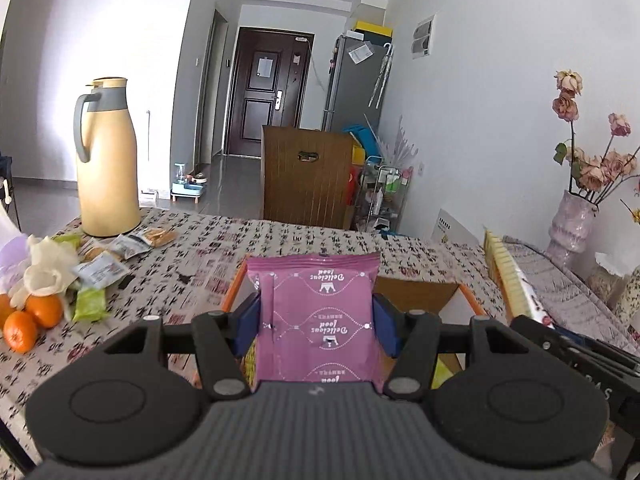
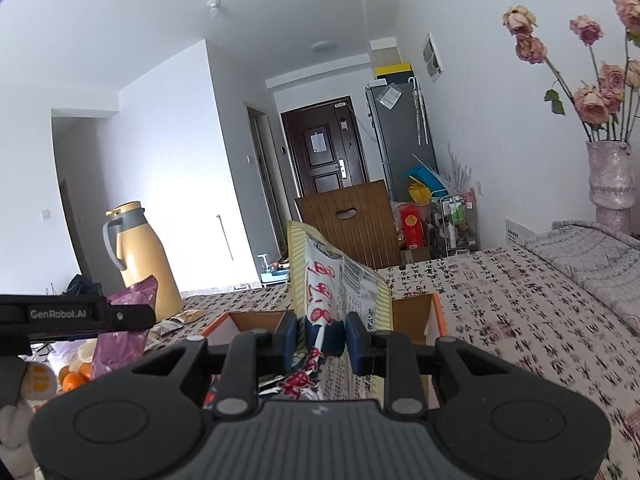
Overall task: Organize snacks
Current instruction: 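Carry both packets into the cardboard box and open both tools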
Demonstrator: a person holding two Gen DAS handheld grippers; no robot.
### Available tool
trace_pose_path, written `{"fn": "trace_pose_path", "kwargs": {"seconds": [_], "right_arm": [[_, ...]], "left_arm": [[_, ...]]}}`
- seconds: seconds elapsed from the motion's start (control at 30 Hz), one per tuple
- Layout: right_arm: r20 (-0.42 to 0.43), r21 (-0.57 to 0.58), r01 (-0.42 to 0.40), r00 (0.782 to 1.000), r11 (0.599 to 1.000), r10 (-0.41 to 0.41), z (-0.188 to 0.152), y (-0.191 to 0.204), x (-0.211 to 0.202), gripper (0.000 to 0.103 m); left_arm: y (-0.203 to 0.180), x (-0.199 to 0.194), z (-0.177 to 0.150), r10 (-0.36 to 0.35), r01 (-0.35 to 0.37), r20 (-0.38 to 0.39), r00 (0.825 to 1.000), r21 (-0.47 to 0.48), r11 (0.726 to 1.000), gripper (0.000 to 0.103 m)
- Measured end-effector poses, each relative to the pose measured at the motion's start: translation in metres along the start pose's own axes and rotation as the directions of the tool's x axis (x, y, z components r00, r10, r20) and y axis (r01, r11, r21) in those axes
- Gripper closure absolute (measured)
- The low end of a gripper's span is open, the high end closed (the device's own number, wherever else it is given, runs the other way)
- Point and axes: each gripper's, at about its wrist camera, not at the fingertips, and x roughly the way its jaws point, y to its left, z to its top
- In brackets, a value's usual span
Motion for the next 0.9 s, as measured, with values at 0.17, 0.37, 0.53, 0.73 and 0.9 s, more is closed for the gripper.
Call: {"fn": "trace_pose_path", "kwargs": {"seconds": [0.17,0.37,0.53,0.73,0.9], "right_arm": [[-0.017,-0.008,0.011,1.000,1.000,-0.011,0.006,0.002,0.031,0.078],[-0.057,-0.006,0.013,0.998,1.000,-0.013,-0.001,0.001,0.068,0.078],[-0.095,-0.010,0.021,0.995,1.000,-0.022,-0.012,-0.004,0.091,0.078],[-0.130,-0.010,0.038,0.991,0.999,-0.038,-0.021,-0.009,0.102,0.078],[-0.164,-0.007,0.044,0.986,0.999,-0.045,-0.027,-0.011,0.109,0.075]], "left_arm": [[0.003,0.028,0.002,-0.007,0.006,-0.011,1.000,-0.028,1.000,0.044],[0.010,0.066,-0.005,0.027,-0.029,-0.051,0.998,-0.045,0.999,0.044],[0.010,0.083,-0.013,0.029,-0.030,-0.060,0.998,-0.022,0.999,0.044],[0.012,0.094,-0.022,0.017,-0.019,-0.080,0.997,-0.020,1.000,0.044],[0.016,0.097,-0.025,0.004,-0.006,-0.079,0.997,-0.022,1.000,0.043]]}}
